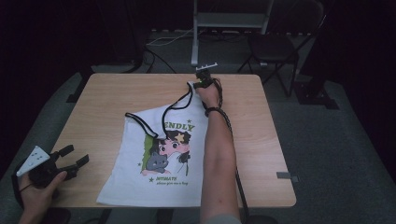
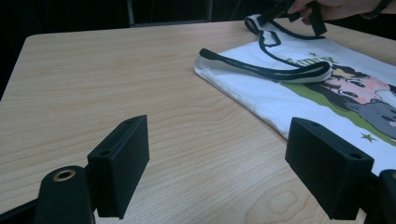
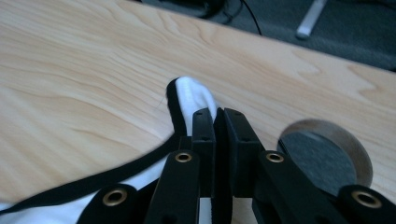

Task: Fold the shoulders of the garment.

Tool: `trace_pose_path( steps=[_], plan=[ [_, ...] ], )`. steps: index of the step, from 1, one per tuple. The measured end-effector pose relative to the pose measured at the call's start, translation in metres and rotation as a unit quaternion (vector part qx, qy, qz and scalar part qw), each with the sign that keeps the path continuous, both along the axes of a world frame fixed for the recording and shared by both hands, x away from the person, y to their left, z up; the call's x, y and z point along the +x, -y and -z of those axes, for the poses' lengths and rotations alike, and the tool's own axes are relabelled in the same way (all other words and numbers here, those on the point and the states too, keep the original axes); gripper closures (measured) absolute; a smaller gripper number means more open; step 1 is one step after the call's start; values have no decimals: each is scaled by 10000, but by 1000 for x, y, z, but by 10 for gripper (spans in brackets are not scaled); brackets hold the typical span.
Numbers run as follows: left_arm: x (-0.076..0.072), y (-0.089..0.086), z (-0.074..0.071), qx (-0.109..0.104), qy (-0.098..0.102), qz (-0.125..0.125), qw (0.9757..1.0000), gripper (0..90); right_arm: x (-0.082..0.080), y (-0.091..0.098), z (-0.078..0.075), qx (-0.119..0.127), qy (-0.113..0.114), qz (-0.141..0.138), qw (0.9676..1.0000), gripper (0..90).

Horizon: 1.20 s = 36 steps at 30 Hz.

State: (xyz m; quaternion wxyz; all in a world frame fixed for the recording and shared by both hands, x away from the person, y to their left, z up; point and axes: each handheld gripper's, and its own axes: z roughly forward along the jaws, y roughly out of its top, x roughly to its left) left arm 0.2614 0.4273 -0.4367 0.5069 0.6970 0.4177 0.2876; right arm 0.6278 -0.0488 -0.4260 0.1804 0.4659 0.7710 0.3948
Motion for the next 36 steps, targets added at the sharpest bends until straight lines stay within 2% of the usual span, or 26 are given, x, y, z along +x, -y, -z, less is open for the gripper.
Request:
trace_pose_path(
  steps=[5, 9, 10, 13, 19, 23, 27, 28, 36],
  plan=[
    [0, 1, 0, -3, 1, 17, 10000, 212, -14, 1, -13, 176, 203, -240, 9994, 836],
    [0, 1, 0, 14, -6, 2, 10000, 212, -33, 0, -22, 313, 376, -460, 9977, 833],
    [0, 1, 0, 38, -22, 2, 10000, 212, -38, -1, -23, 410, 400, -516, 9970, 833],
    [0, 1, 0, 28, -30, 1, 10000, 212, -50, -3, -26, 500, 473, -569, 9960, 832],
    [0, -1, 0, -26, -27, -23, 10000, 212, -71, -10, -27, 324, 522, -711, 9956, 829],
    [-2, 2, 0, 86, -1, 0, 10000, 212, -87, -17, -27, 118, 610, -880, 9942, 827],
    [-2, 0, 0, 48, -10, -3, 10000, 212, -104, -22, -22, 6, 639, -1000, 9929, 827],
    [-2, 0, 0, -11, -7, -11, 10000, 212, -107, -22, -20, 4, 633, -1031, 9927, 827],
    [-1, 0, 0, -1, -15, -15, 10000, 212, -122, -23, -13, 4, 631, -1148, 9914, 826]
  ],
)
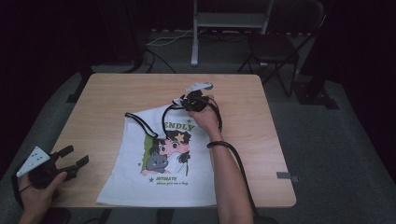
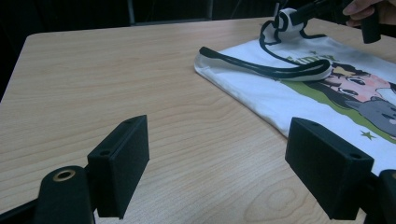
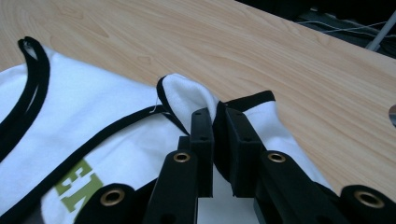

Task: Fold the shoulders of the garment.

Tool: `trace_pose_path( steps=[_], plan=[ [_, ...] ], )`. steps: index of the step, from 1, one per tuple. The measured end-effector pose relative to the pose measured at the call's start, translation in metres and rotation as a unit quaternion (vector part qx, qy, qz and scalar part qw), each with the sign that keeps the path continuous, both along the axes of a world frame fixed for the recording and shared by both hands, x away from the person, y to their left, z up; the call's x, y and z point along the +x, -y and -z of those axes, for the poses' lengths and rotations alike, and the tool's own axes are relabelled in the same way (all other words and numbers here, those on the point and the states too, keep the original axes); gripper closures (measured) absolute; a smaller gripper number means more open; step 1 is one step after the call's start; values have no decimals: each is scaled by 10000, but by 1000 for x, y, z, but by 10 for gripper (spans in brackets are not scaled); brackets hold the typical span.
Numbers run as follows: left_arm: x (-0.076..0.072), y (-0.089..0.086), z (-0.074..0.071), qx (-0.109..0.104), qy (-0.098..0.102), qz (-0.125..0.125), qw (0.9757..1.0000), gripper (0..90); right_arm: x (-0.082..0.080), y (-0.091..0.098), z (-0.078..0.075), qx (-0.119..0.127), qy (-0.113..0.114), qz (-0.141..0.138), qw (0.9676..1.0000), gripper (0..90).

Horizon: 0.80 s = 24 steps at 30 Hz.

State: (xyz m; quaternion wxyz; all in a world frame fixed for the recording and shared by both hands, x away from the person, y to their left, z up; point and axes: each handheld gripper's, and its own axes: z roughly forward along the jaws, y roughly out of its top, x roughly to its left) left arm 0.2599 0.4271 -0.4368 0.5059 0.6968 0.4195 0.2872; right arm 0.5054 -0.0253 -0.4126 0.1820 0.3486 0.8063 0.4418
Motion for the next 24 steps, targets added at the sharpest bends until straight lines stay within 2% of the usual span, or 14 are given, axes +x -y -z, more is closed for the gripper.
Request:
trace_pose_path(
  steps=[24],
  plan=[
    [0, -1, 0, -14, -6, -40, 10000, 212, -20, 5, -1, 27, 113, -21, 9999, 825]
  ],
)
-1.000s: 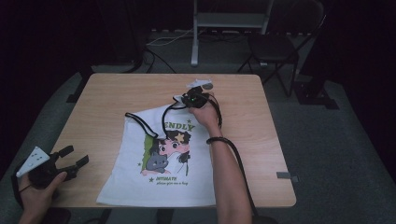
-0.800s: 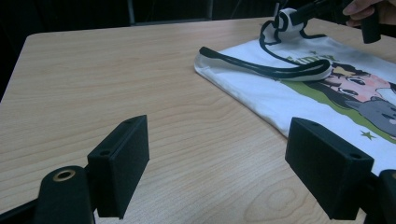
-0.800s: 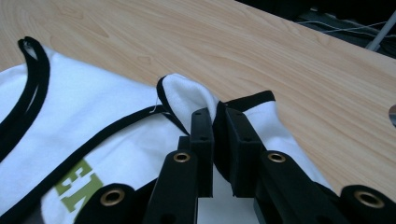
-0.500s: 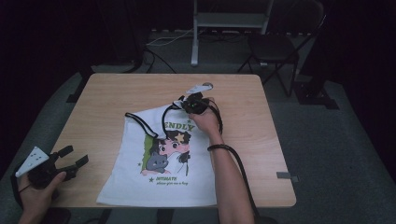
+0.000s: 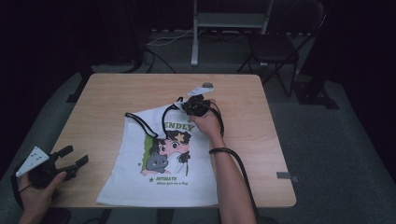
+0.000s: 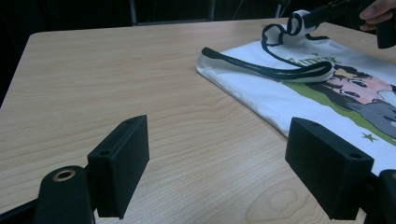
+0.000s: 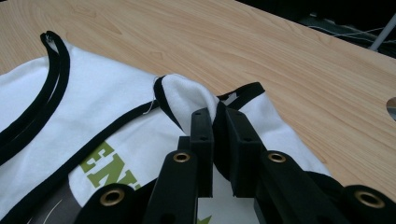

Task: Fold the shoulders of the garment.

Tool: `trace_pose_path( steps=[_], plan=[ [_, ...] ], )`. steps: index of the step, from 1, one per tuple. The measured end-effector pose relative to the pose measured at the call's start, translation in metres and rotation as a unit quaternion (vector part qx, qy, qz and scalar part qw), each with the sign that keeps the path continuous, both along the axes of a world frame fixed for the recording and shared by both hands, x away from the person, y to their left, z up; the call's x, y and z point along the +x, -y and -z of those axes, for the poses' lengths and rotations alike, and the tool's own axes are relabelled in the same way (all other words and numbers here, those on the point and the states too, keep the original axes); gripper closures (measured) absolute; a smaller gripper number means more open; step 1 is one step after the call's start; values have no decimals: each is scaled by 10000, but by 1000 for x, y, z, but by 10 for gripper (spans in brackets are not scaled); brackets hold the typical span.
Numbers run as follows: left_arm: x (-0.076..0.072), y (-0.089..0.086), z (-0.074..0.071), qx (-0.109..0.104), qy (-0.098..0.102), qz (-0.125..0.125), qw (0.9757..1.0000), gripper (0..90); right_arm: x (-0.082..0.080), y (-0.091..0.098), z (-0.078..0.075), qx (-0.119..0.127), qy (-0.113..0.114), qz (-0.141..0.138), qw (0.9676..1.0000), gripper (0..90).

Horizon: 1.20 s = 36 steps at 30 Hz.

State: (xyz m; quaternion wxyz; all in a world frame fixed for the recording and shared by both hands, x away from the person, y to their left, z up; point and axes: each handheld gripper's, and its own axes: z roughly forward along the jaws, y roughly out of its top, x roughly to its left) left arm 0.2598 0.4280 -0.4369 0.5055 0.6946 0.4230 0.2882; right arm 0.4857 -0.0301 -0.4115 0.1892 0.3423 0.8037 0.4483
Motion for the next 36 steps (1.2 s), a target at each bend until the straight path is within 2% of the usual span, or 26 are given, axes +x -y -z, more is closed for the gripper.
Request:
trace_pose_path(
  steps=[36],
  plan=[
    [0, 1, 0, 62, -10, -23, 10000, 212, -25, 2, -6, -128, 233, -119, 9996, 822]
  ],
)
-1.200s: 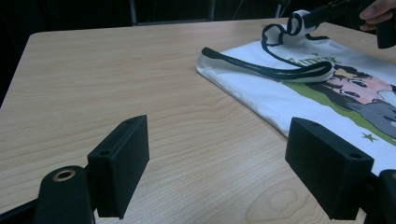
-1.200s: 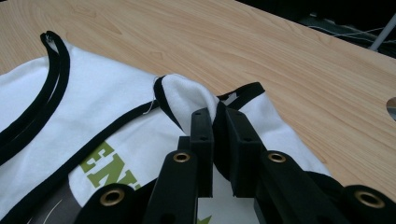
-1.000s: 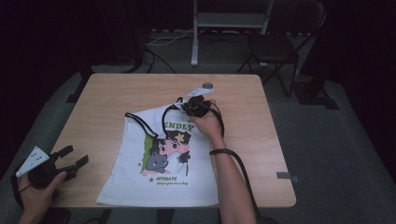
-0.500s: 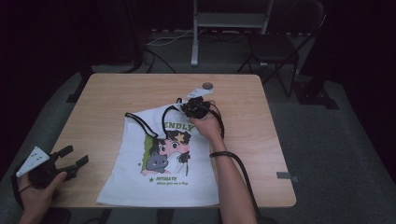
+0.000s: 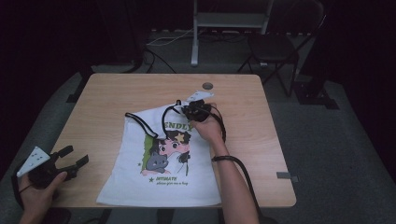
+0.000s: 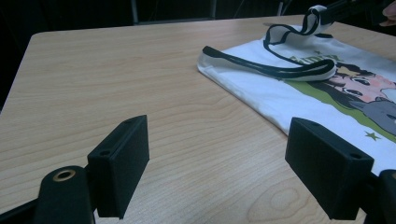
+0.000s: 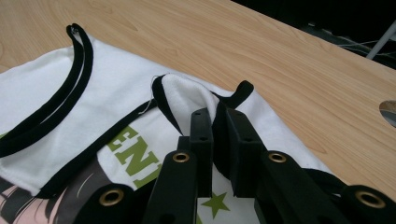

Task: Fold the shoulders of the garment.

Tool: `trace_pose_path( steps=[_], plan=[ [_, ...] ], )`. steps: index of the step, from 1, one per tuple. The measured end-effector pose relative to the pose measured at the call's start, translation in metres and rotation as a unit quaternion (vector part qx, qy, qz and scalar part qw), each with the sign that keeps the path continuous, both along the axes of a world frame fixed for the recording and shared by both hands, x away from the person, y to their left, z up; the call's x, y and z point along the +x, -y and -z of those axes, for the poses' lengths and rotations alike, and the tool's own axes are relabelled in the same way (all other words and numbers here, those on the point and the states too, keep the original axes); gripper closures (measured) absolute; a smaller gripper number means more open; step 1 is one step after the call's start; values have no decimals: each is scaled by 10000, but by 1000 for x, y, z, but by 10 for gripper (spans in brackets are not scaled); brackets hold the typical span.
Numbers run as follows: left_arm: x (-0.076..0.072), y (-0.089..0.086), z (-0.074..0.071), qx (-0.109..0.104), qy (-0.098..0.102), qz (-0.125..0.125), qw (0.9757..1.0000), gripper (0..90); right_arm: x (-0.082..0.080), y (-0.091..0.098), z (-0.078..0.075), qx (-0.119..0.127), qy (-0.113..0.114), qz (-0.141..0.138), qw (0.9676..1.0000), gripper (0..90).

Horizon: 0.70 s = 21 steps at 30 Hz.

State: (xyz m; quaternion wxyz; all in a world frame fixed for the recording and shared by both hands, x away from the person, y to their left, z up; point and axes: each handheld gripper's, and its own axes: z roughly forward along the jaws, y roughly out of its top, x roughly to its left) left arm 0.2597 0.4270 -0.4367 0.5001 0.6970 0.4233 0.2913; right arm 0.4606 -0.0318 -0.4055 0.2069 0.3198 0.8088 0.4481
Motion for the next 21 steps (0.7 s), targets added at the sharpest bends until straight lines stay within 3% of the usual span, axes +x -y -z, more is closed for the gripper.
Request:
trace_pose_path(
  steps=[21],
  plan=[
    [0, 0, 0, 1, 3, -2, 10000, 212, -11, -4, 7, -94, -22, -86, 9999, 822]
  ],
)
